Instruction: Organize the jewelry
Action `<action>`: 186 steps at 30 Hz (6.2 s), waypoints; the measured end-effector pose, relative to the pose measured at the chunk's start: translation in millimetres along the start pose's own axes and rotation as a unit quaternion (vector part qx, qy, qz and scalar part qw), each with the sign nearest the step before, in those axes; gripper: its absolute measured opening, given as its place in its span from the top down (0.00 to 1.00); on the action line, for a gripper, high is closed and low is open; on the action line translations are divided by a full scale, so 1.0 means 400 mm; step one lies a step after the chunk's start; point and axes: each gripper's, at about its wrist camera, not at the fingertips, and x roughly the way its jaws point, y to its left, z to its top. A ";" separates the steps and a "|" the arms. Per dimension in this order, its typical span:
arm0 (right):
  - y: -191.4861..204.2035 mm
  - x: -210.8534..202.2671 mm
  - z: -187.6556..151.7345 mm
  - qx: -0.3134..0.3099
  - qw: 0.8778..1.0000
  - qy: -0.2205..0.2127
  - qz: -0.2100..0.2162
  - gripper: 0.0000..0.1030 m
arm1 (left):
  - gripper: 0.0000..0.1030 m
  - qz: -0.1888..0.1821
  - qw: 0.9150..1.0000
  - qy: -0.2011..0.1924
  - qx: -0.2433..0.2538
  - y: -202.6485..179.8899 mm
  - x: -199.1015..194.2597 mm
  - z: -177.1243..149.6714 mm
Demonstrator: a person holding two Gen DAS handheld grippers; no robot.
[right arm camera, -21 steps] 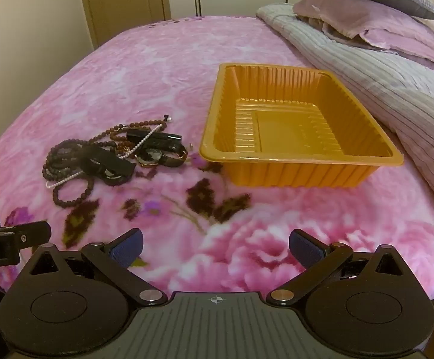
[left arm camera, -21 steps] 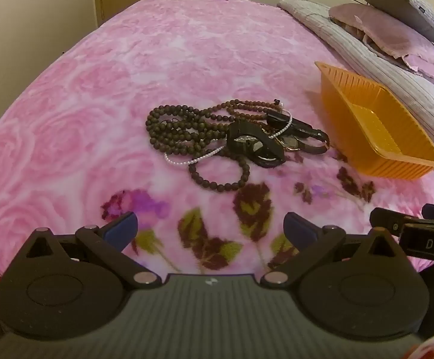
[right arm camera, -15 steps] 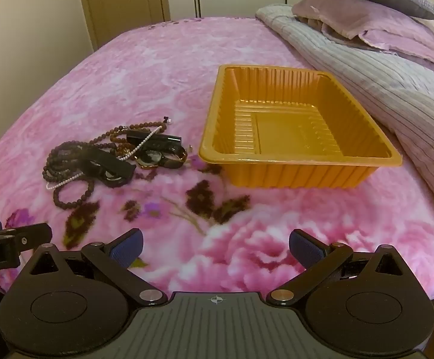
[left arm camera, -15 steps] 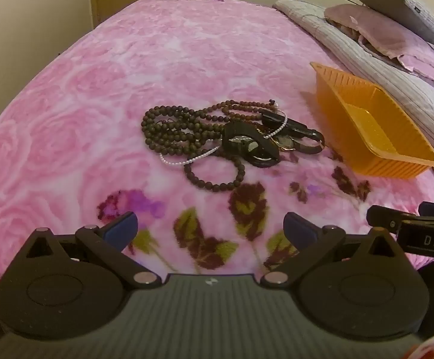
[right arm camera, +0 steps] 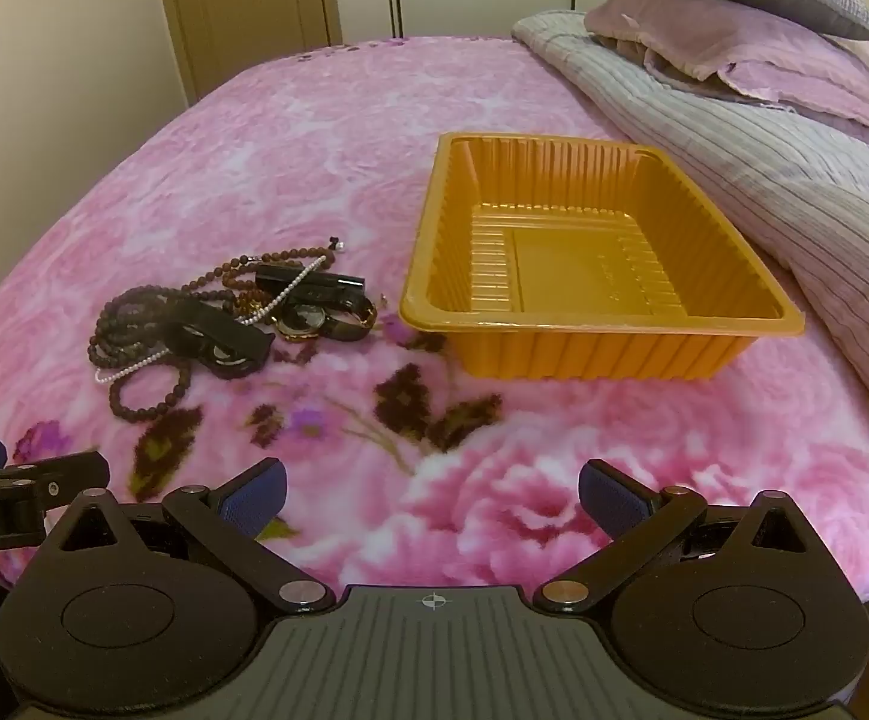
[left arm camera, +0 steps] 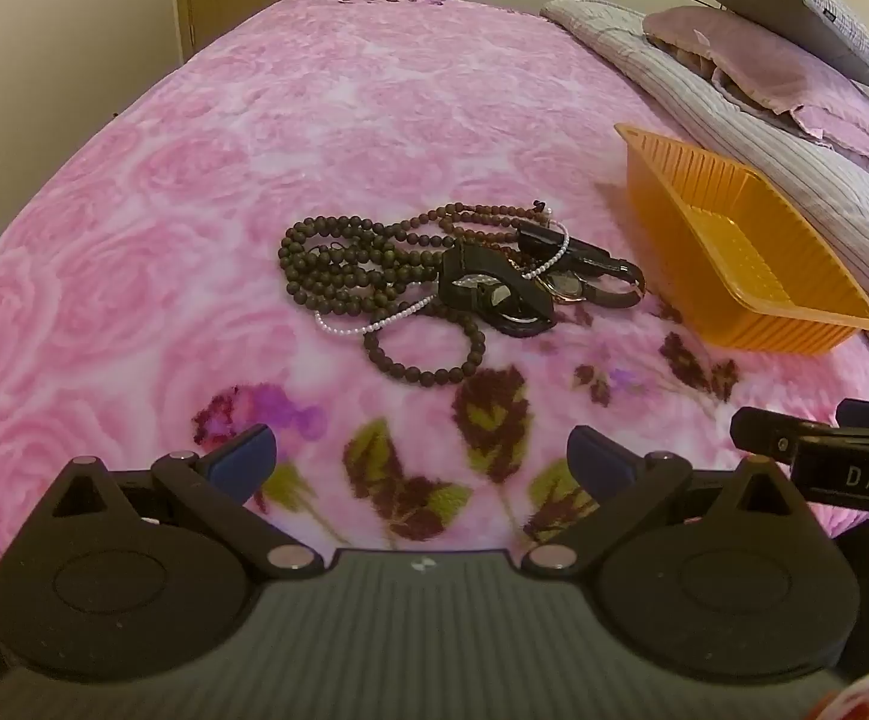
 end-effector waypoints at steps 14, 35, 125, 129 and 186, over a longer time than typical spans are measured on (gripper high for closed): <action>-0.002 0.002 0.000 0.001 1.000 0.001 0.000 0.00 | 0.01 0.000 1.000 -0.001 0.000 0.001 0.002 0.003; -0.001 0.001 0.004 0.002 1.000 0.000 0.000 0.00 | 0.01 0.000 1.000 -0.006 0.001 -0.004 -0.007 0.006; -0.581 0.196 0.210 0.235 0.964 0.086 0.090 0.90 | 0.01 -0.092 0.989 -0.030 -0.111 0.031 0.104 0.069; -0.560 0.179 0.214 0.221 0.969 0.078 0.077 0.92 | 0.01 -0.083 0.991 -0.037 -0.102 0.030 0.098 0.068; -0.243 0.015 0.248 -0.165 0.977 -0.057 -0.126 0.95 | 0.94 -0.149 0.977 -0.043 0.149 -0.131 0.098 0.147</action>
